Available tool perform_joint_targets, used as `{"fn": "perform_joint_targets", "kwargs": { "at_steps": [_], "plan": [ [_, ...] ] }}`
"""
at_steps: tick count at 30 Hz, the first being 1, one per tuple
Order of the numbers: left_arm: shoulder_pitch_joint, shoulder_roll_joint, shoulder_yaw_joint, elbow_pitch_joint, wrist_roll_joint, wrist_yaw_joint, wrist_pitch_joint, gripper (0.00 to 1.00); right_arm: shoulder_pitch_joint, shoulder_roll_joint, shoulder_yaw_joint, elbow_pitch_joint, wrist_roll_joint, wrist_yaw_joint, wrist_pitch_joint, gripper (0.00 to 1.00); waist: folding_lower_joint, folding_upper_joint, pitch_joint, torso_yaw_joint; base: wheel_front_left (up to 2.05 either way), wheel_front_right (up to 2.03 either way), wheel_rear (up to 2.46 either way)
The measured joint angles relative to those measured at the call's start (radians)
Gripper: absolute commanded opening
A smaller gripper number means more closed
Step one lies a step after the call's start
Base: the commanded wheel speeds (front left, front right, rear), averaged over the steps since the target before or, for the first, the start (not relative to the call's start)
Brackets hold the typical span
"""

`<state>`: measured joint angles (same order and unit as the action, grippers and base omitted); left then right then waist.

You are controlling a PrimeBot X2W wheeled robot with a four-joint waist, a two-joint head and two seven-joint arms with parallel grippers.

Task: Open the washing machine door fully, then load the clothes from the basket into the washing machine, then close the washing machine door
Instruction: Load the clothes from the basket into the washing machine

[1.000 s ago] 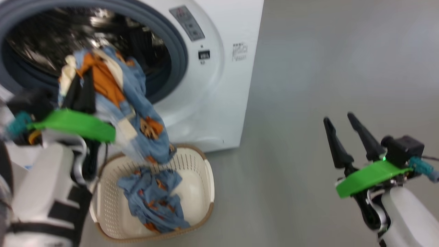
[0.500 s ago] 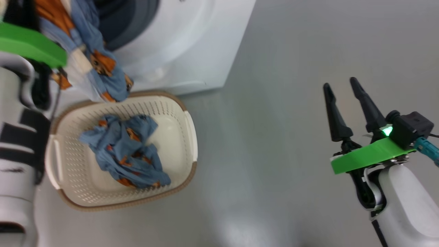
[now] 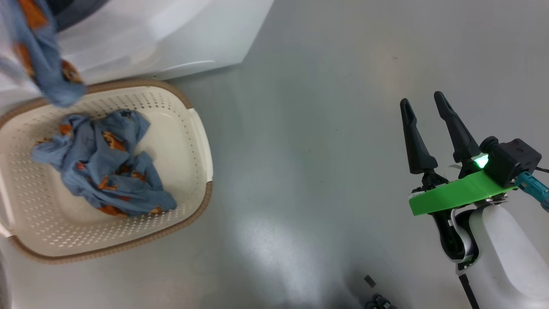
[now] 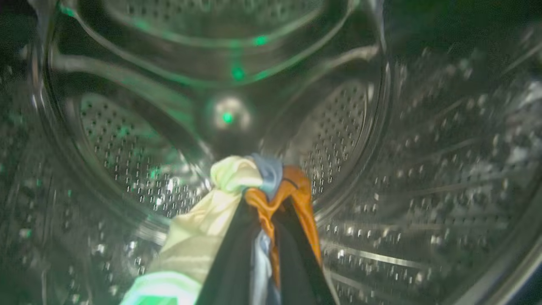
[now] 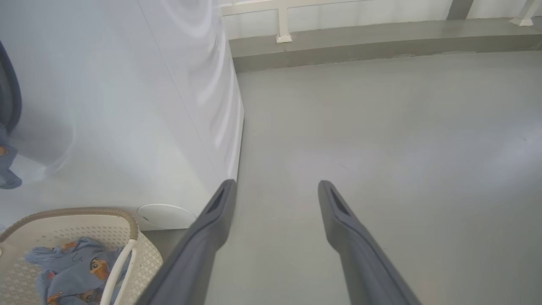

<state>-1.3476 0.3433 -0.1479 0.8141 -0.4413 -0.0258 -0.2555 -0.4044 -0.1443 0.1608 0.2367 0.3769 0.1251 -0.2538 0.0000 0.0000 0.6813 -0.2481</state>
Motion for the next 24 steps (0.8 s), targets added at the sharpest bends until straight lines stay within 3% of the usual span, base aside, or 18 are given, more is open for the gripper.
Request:
{"fn": "perform_joint_targets", "kwargs": {
  "at_steps": [4,5,6,7,14,24],
  "plan": [
    [0.005,-0.024,0.13,-0.151,0.06,0.01,-0.002,0.0,0.0,0.011,0.001,0.001,0.0,0.0,0.0,1.0,0.0,0.0,0.013,-0.018,0.0,0.0,0.0],
    [0.011,-0.034,0.146,-0.14,0.067,0.008,-0.004,0.27,0.0,0.012,0.001,0.003,0.0,0.0,0.0,1.0,0.0,0.0,0.011,-0.02,0.0,0.0,0.0],
    [0.023,-0.048,0.161,-0.109,0.066,0.005,-0.005,0.85,0.0,0.012,0.002,0.004,0.0,0.0,0.0,1.0,0.0,0.0,0.008,-0.021,0.0,0.0,0.0],
    [0.037,-0.058,0.167,-0.066,0.066,-0.002,-0.004,1.0,0.0,0.012,0.003,0.006,0.0,0.0,0.0,1.0,0.0,0.0,0.004,-0.02,0.0,0.0,0.0],
    [0.063,-0.097,0.172,0.16,0.066,-0.031,-0.004,1.0,-0.003,0.01,0.019,0.024,0.002,0.0,0.0,1.0,0.0,0.0,-0.024,-0.002,0.0,0.0,0.0],
    [0.177,-0.152,0.196,0.169,0.084,-0.07,-0.004,1.0,-0.018,0.002,0.031,0.064,0.013,0.0,0.0,1.0,-0.0001,0.0,-0.103,0.019,0.0,0.0,0.0]
  ]
}}
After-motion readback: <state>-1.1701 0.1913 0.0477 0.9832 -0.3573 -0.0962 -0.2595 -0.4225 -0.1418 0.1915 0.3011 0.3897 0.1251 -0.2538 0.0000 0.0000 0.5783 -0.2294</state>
